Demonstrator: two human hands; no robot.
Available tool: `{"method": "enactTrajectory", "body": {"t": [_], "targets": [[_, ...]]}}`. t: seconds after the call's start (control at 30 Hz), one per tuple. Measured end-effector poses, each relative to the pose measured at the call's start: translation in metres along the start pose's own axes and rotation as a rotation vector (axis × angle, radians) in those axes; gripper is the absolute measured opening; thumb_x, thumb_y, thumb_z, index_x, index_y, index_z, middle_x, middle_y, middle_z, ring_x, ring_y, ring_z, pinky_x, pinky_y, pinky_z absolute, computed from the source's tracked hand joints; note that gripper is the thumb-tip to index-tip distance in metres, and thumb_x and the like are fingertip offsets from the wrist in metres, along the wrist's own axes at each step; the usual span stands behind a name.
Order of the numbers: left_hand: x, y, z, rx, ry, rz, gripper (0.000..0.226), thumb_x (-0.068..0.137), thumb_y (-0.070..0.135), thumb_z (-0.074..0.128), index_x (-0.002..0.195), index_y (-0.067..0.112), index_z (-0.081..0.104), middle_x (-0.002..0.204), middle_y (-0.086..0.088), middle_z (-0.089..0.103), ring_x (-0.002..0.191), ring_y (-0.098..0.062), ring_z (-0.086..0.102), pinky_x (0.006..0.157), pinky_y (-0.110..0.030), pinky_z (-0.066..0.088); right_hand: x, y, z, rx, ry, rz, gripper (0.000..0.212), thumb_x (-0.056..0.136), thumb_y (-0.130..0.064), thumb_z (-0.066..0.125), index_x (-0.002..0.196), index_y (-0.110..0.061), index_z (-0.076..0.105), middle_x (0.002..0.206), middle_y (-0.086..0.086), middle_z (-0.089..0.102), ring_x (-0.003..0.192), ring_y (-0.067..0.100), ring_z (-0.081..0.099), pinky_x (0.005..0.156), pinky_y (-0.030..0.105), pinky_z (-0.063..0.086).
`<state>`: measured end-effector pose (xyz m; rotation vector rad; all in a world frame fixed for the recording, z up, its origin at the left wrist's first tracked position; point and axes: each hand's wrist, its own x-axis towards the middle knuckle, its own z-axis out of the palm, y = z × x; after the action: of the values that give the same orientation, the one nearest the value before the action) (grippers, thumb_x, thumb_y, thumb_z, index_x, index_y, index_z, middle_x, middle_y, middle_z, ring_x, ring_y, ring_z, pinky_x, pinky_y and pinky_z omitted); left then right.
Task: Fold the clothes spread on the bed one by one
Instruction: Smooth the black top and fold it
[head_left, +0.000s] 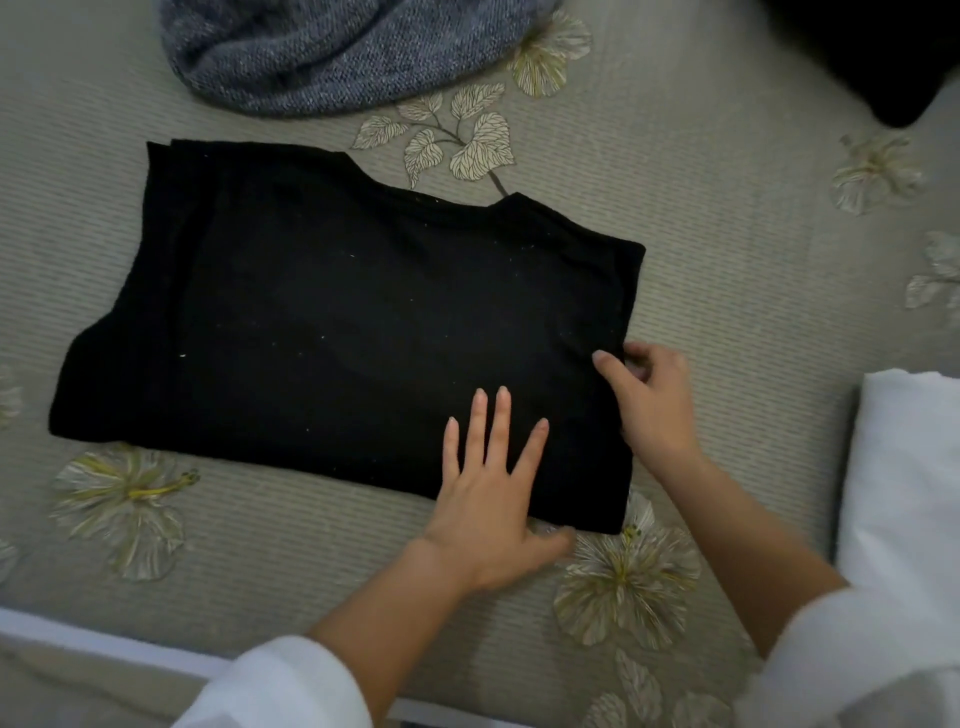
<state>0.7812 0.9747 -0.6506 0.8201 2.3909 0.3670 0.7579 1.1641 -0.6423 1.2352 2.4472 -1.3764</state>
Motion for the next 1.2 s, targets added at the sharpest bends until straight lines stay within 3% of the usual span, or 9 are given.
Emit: {"method": "enactTrajectory", "body": {"t": [0.13,0.2,0.33,0.43,0.5,0.7,0.83,1.03,1.2], "targets": [[0.002,0.004,0.004,0.117,0.016,-0.028,0.100,0.085,0.063,0.046,0.147,0.026,-0.022,0.145,-0.019,-0.042,0.128,-0.035,-0.048,0.099,-0.051,-0.033,0.010,-0.021,0.001,0.123,-0.039,0.120,0.054,0.077,-0.035,0.076,0.121,-0.014,0.052,0.107,-0.002,0.063,0.093,0.009,0.062,0.073,0.023,0.052],[0.002,0.007,0.005,0.111,0.038,-0.046,0.092,0.090,0.056,0.047,0.148,0.026,-0.018,0.145,-0.018,-0.042,0.126,-0.034,-0.048,0.096,-0.048,-0.036,0.016,-0.031,-0.002,0.220,-0.076,0.235,0.054,0.075,-0.026,0.079,0.119,-0.009,0.053,0.104,0.002,0.067,0.091,0.015,0.066,0.078,0.031,0.056],[-0.006,-0.001,-0.003,-0.239,0.145,-0.007,0.069,0.093,0.037,0.048,0.151,0.037,0.009,0.159,-0.002,-0.012,0.141,-0.018,-0.029,0.103,-0.030,-0.032,0.017,-0.052,-0.011,0.372,-0.293,0.392,0.042,0.076,-0.016,0.076,0.114,-0.005,0.063,0.100,0.010,0.073,0.089,0.023,0.072,0.076,0.033,0.059],[-0.019,-0.014,-0.032,-0.882,0.261,-0.085,0.051,0.088,0.013,0.056,0.130,0.041,0.047,0.145,0.010,0.044,0.140,-0.007,0.029,0.118,-0.022,0.008,0.013,-0.076,-0.010,0.566,-0.356,0.399,0.032,0.079,-0.010,0.068,0.111,-0.005,0.065,0.102,0.007,0.073,0.089,0.020,0.071,0.082,0.031,0.058],[-0.030,-0.028,-0.054,-1.179,0.365,-0.136,0.036,0.087,0.014,0.060,0.111,0.040,0.059,0.114,0.014,0.066,0.112,-0.003,0.058,0.099,-0.024,0.042,0.009,-0.098,-0.002,0.636,-0.364,0.364,0.021,0.081,-0.011,0.063,0.103,-0.009,0.065,0.092,0.004,0.071,0.074,0.016,0.066,0.081,0.027,0.053],[-0.059,-0.086,-0.093,-1.702,0.388,-0.257,0.023,0.079,0.046,0.061,0.099,0.057,0.065,0.111,0.021,0.067,0.107,-0.001,0.062,0.081,-0.019,0.054,-0.018,-0.171,0.067,0.404,-0.273,0.109,0.011,0.083,-0.015,0.061,0.076,-0.007,0.063,0.060,0.008,0.068,0.044,0.014,0.059,0.040,0.018,0.040],[-0.074,-0.124,-0.096,-1.959,0.441,-0.434,0.028,0.071,0.042,0.065,0.096,0.053,0.067,0.112,0.015,0.069,0.107,-0.012,0.065,0.087,-0.039,0.054,-0.033,-0.217,0.128,0.285,-0.286,-0.042,0.017,0.084,-0.015,0.063,0.085,0.002,0.057,0.056,0.007,0.067,0.042,0.016,0.060,0.038,0.020,0.039],[-0.096,-0.178,-0.101,-2.132,0.548,-0.613,0.057,0.076,0.038,0.064,0.131,0.032,0.049,0.116,0.007,0.069,0.104,-0.019,0.068,0.080,-0.040,0.058,-0.050,-0.266,0.213,0.110,-0.443,-0.127,0.016,0.086,-0.014,0.062,0.094,-0.002,0.054,0.064,0.011,0.066,0.044,0.017,0.060,0.040,0.021,0.043],[-0.105,-0.206,-0.100,-2.079,0.442,-0.743,0.025,0.095,0.038,0.048,0.117,0.030,0.055,0.115,-0.003,0.068,0.095,-0.021,0.070,0.074,-0.035,0.059,-0.052,-0.271,0.262,0.050,-0.505,-0.145,0.030,0.086,-0.016,0.063,0.112,-0.005,0.050,0.082,0.014,0.067,0.049,0.013,0.060,0.044,0.022,0.043]]}}
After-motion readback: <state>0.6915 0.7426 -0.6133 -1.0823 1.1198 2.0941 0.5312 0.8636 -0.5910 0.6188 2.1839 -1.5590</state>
